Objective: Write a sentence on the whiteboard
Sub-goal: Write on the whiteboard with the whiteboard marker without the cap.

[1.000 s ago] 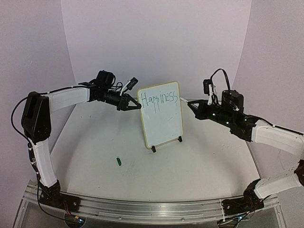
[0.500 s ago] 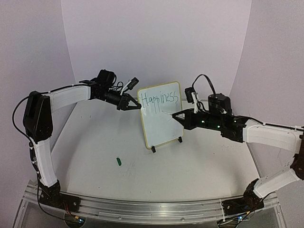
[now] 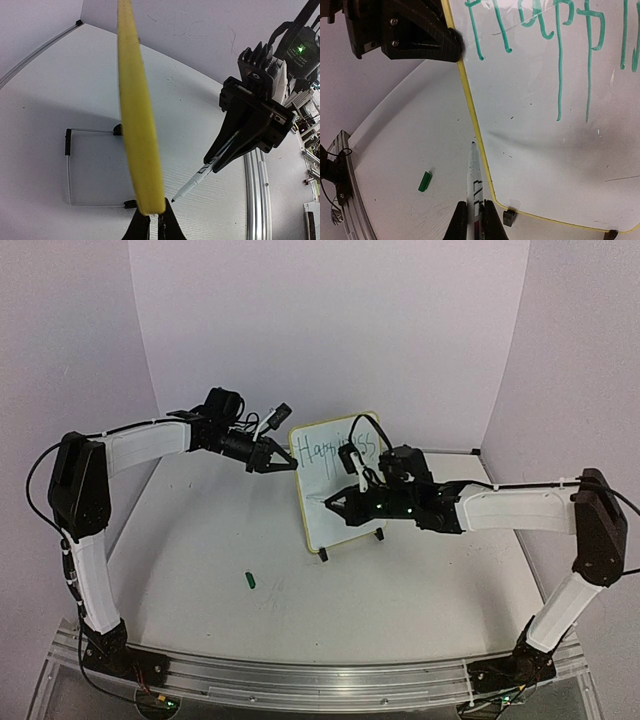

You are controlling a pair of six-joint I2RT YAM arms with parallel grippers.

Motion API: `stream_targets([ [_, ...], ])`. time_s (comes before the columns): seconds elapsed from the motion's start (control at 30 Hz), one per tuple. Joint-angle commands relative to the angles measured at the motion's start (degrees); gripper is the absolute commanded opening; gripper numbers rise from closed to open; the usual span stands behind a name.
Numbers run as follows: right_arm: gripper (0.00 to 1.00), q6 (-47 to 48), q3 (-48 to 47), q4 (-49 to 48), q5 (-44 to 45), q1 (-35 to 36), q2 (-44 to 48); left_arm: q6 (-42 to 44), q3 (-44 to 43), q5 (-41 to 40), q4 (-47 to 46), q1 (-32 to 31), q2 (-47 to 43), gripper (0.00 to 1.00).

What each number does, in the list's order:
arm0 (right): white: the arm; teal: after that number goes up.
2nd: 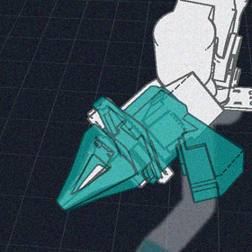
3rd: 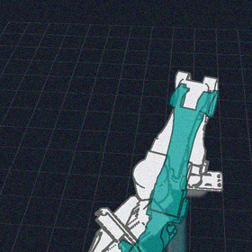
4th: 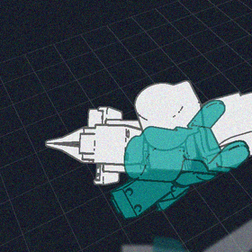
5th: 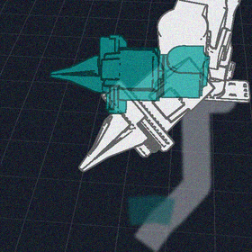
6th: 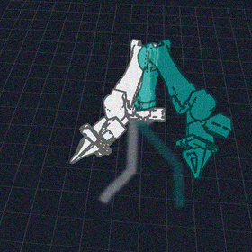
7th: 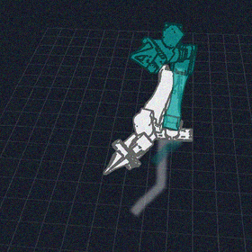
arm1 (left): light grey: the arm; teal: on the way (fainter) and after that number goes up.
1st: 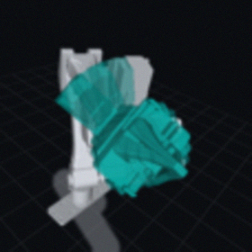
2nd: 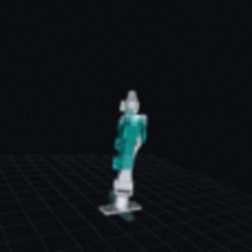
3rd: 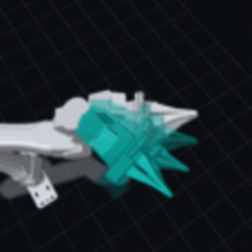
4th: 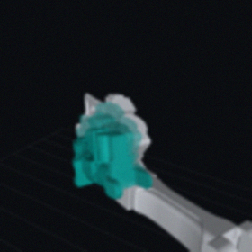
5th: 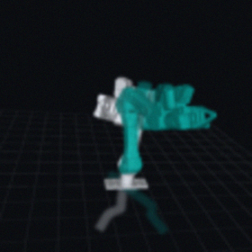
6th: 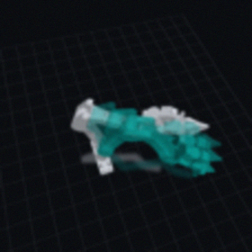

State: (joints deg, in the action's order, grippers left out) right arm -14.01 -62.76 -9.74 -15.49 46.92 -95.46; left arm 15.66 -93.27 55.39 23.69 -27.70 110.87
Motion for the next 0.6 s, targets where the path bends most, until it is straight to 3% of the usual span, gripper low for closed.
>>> stream_targets([
  [0.0, 0.0, -1.04, -1.27, -1.24, 3.35, -0.12, -0.17, 0.81, 1.72, -1.34, 5.43, -0.65, -0.02, 0.0],
  [0.57, 0.0, -0.67, -2.94, -1.42, 5.65, -0.11, -2.7, 1.09, 1.25, -1.16, 6.09, -0.67, -0.25, 0.0],
])
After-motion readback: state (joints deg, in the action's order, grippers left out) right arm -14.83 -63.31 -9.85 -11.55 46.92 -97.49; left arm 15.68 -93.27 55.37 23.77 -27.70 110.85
